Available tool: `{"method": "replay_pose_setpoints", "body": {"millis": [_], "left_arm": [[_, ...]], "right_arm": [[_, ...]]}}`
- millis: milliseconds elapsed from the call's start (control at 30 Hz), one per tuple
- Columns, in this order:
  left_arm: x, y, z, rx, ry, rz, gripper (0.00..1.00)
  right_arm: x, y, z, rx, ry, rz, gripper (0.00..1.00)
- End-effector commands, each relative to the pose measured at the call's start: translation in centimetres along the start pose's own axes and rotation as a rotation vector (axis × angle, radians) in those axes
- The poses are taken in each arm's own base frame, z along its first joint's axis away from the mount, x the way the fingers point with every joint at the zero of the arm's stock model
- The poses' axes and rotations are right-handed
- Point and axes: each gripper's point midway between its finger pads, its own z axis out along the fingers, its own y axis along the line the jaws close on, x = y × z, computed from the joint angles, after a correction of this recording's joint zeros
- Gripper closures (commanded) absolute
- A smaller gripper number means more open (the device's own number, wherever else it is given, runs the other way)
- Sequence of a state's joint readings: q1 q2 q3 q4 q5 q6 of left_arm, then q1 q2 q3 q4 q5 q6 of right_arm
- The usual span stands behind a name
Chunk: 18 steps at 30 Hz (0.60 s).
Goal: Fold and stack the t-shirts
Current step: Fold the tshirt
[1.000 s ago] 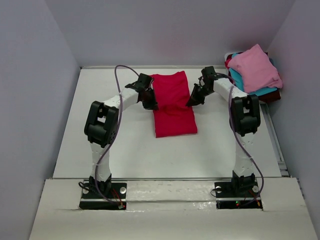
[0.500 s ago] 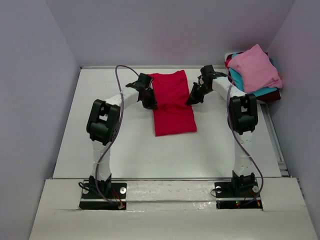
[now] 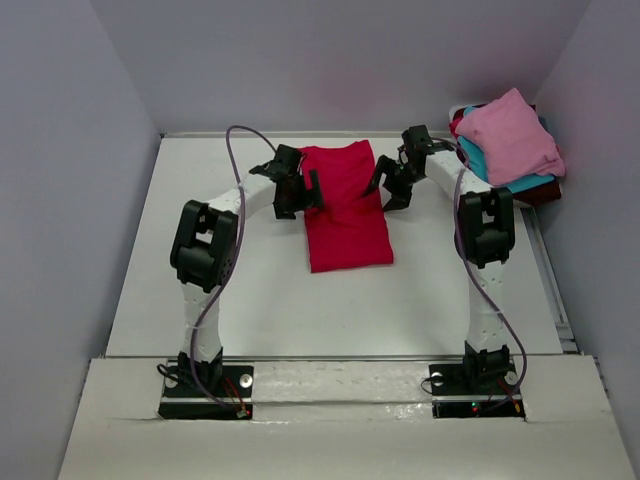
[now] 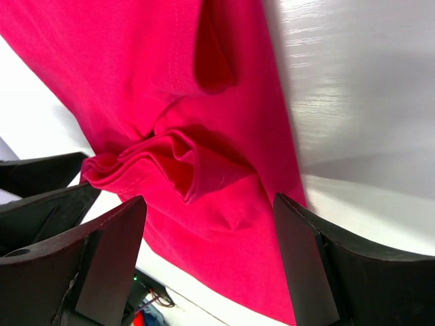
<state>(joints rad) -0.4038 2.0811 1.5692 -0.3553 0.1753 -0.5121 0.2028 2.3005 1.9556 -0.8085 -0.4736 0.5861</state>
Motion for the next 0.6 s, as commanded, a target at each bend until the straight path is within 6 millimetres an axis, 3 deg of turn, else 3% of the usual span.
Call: {"method": "replay_pose_setpoints", "body": {"millis": [0,67,133,167,300,433,533,567], "left_arm": [[-3.2,-1.6,-4.7,0.033,-0.138,0.027,0.01],[-3.2,-1.7,-5.6,0.034,-0.148,0.028,0.01],[-3.3,-1.8,-6.5,0.037,-0.159,0.03,0.01],[-3.4,-1.9,-6.8,0.037,-0.162,0.032,0.01],[-2.3,-2.9,-7.5,0.032,-0.128,0.065,0.01],[-1.1,-4.6,-7.1,0.094,-0.09,0.073,0.04],[0.1,-5.7,-6.6,0.114,-0.051,0.081,0.15],[0.8,-6.1,-6.2,0.115,-0.036,0.089,0.24]], "right_arm": [[-1.4,2.1,-3.6,-0.024,-0.093,-0.049,0.19],[-0.9,2.1,-3.8,-0.027,-0.086,-0.047,0.19],[-0.4,2.3,-4.3,-0.04,-0.078,-0.043,0.25],[-0.1,2.4,-4.4,-0.049,-0.072,-0.04,0.31],[0.8,2.8,-4.8,-0.077,-0.043,-0.027,0.76],[1.5,2.9,-4.4,-0.098,-0.007,-0.017,0.89],[1.9,2.4,-3.6,-0.095,0.023,-0.005,0.93],[2.3,2.4,-3.1,-0.094,0.039,-0.005,0.93]]}}
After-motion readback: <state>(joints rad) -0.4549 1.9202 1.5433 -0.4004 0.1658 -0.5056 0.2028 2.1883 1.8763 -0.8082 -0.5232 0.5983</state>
